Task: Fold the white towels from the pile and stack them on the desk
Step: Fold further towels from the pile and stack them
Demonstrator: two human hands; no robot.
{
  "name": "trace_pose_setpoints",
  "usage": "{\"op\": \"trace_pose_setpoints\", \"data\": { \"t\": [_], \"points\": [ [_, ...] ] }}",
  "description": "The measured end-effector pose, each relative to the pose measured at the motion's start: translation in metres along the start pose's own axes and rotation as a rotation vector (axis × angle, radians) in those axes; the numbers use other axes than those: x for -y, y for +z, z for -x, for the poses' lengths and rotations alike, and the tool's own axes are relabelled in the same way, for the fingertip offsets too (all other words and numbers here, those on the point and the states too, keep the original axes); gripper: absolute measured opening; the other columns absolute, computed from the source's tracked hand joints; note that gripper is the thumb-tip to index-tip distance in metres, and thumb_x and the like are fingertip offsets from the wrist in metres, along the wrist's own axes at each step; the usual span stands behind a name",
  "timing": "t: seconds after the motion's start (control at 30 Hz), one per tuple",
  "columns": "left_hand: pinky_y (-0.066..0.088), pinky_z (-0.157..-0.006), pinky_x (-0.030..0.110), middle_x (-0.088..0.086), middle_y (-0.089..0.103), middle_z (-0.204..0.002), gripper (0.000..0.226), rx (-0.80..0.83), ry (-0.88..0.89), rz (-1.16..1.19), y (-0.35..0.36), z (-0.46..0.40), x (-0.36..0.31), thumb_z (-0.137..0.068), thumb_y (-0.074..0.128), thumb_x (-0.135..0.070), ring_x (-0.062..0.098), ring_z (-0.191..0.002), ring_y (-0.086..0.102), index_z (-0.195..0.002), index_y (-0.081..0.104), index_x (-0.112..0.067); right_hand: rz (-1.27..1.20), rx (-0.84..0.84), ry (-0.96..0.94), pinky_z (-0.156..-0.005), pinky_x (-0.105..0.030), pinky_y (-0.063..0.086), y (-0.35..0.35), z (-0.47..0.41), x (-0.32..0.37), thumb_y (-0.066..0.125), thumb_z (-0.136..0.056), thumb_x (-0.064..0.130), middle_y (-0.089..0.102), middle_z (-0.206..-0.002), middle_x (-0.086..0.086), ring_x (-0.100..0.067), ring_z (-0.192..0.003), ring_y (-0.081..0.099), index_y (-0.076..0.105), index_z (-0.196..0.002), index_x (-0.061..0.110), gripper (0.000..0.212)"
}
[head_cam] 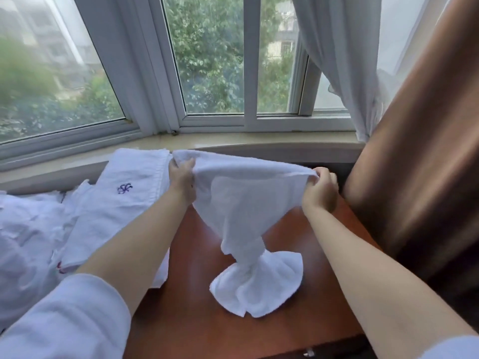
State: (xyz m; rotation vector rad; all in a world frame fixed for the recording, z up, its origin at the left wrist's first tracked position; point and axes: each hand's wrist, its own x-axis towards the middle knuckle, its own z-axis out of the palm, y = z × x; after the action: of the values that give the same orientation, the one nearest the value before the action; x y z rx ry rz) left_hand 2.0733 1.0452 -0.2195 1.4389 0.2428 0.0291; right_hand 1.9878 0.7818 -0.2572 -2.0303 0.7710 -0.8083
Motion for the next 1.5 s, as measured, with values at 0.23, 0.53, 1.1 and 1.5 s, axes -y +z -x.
{"op": "trace_pose_setpoints", "data": {
  "t": [0.23,0.53,1.1,1.5],
  "points": [
    [0.050,-0.088,0.045,0.026,0.058,-0.122,0.044,0.081,-0.438,-0.259,-0.025,0.054,0.082,-0.090,0.055,-0.002,0.039,-0.109,0.059,-0.131,0.048,0.008,-0.036,0.405,0.259,-0.075,-0.035,0.045,0.003,0.054,-0.043,0.058,-0.092,0.037,0.066,-0.104,-0.017,-0.035,-0.097,0.062,0.058,-0.109,0.007,0.035],
    [0.055,-0.077,0.040,0.018,0.066,-0.104,0.034,0.228,-0.555,-0.491,-0.055,0.124,0.174,-0.088,0.047,0.003,0.034,-0.090,0.064,-0.120,0.058,0.001,0.407,1.069,0.177,-0.067,-0.028,0.046,0.009,0.156,-0.109,0.044,-0.095,0.021,0.056,-0.081,-0.010,-0.027,-0.083,0.059,0.053,-0.079,0.008,0.023],
    [0.046,-0.074,0.034,0.014,0.052,-0.096,0.025,0.096,-0.176,0.022,-0.032,0.066,-0.013,-0.087,0.042,0.008,0.025,-0.089,0.054,-0.107,0.052,-0.004,-0.418,0.261,0.424,-0.082,-0.040,0.053,-0.012,0.055,0.036,0.042,-0.087,-0.002,0.057,-0.101,-0.011,-0.031,-0.095,0.060,0.055,-0.106,0.006,0.024],
    [0.050,-0.076,0.039,0.009,0.051,-0.094,0.042,-0.020,0.281,0.137,-0.012,0.015,-0.131,-0.077,0.051,0.007,0.026,-0.088,0.054,-0.116,0.046,-0.010,-0.545,-0.151,-0.268,-0.083,-0.025,0.036,-0.014,-0.008,0.167,0.035,-0.073,-0.015,0.053,-0.105,-0.019,-0.022,-0.093,0.048,0.054,-0.096,-0.004,0.032]
  ]
}}
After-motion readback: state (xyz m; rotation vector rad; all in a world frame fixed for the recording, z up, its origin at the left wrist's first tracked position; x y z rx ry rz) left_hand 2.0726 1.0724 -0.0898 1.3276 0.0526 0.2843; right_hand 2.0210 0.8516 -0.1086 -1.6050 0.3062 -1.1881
